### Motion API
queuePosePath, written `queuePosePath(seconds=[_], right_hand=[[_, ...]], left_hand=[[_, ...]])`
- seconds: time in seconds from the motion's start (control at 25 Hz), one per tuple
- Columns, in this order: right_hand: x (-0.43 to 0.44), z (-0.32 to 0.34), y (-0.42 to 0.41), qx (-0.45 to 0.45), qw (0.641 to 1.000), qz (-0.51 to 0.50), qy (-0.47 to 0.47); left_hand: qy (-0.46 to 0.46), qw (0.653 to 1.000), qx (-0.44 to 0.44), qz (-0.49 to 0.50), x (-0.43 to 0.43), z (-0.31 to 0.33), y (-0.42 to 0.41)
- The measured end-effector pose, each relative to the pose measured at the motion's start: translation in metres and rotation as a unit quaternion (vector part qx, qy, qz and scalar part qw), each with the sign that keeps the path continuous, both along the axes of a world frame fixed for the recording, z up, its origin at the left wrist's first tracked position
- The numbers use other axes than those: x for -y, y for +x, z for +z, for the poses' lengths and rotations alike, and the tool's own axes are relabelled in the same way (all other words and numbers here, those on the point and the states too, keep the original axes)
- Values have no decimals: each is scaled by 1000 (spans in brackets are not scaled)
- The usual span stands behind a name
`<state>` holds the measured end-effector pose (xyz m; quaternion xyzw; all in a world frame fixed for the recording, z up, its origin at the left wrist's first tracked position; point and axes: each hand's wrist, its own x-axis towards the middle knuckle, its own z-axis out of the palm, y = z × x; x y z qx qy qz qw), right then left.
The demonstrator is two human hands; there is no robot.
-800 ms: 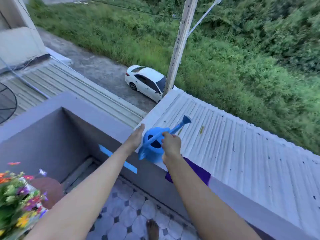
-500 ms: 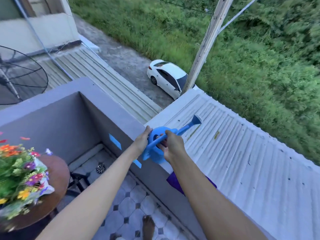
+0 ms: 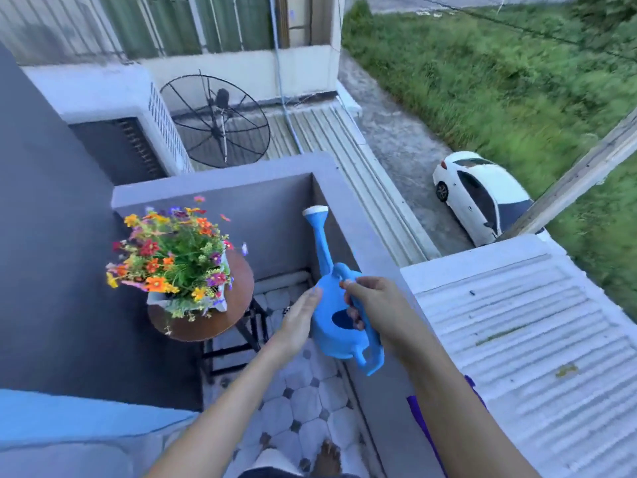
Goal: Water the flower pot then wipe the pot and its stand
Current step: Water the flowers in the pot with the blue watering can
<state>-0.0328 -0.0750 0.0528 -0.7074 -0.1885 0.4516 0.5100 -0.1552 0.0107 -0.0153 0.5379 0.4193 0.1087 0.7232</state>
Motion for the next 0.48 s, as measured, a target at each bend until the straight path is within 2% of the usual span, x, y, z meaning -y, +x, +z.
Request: queuePosePath(seconds=[0.2,0.48], right_hand=[[-43,33,-27,115,980,161,-9],[-105,64,-53,236,929,281,-50]], left_hand=[[2,992,30,124,-6,6,-49],[-53,974,66,212,-10,17,-76]])
